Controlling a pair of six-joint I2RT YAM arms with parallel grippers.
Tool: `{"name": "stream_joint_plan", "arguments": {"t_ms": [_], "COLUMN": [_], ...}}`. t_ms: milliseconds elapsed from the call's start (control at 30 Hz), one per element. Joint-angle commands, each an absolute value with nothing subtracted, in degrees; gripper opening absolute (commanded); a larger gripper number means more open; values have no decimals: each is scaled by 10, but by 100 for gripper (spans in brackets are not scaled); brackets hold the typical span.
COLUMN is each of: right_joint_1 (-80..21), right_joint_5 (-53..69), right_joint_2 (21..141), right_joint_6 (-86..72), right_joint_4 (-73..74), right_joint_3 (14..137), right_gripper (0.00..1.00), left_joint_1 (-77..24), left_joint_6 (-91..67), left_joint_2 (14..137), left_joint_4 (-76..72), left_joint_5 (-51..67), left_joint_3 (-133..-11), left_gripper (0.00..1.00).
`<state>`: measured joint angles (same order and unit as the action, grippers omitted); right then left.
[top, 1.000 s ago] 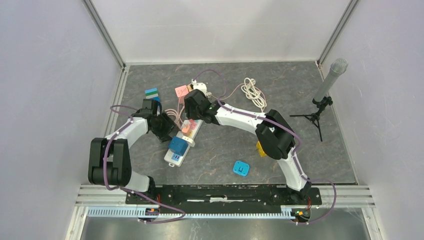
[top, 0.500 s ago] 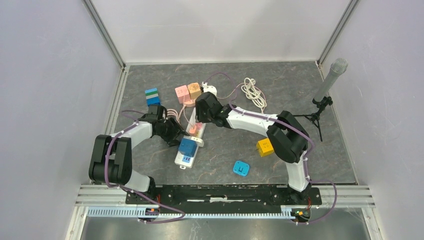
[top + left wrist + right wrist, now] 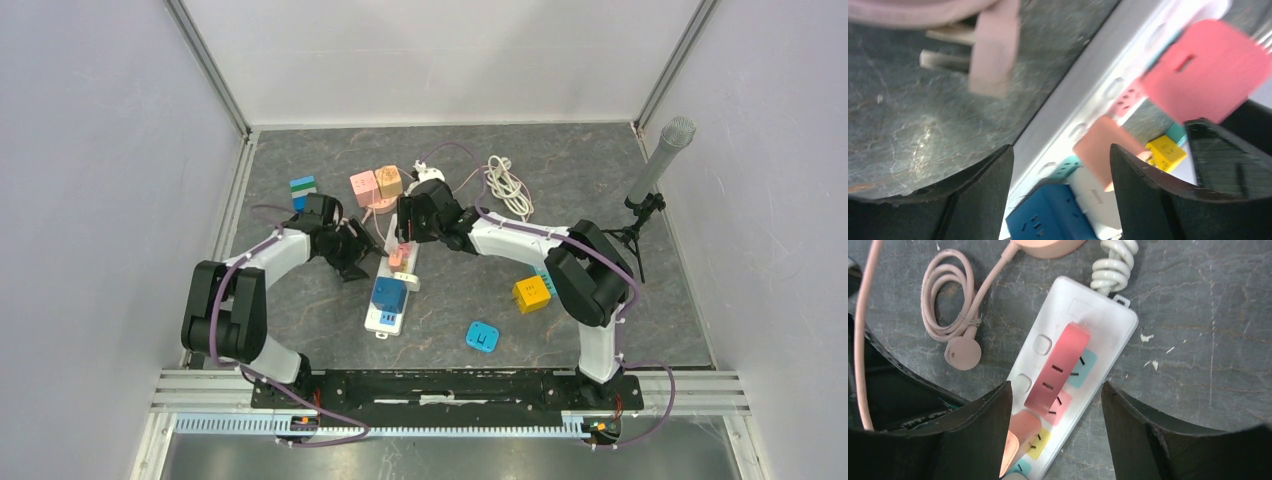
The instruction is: Pull the plug off the socket
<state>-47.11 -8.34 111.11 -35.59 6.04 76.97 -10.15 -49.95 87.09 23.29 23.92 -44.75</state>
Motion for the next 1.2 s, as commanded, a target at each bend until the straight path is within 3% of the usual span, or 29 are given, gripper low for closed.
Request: {"name": "stream_joint_plan", "arguments": {"t_ms": [0,267,500,633,733,967,1167], "right_joint_1": [-463,-462,-460,-456,-453,-445,-444], "right_joint_5": [-44,-71,-78,-45,-36,-21,-6], "right_joint_2": [1092,1160,1165,1156,1153,1141,1113], "right_joint_6": [-335,-358,-357,-361,-363,-362,-354], "right_joint_4": [20,161,194,141,130,121,91], "right_joint_3": [782,875,889,861,856,840,811], "right_gripper": [69,56,46,27,20,0,0], "left_joint_1": [-102,-105,-108,-111,-115,-149,-160], "left_joint_6": [-469,-496,-489,-484,-476,-464,-470], "left_joint_2": [878,940,986,997,1002,1012,1008], "left_joint_4": [243,175,136,122,125,163,180], "left_joint_5": [199,211,233,245,250,196,150], "left_joint_3": [-516,-559,-553,-548,-550,-545,-533], "left_gripper": [78,78,70,66,59,57,51]}}
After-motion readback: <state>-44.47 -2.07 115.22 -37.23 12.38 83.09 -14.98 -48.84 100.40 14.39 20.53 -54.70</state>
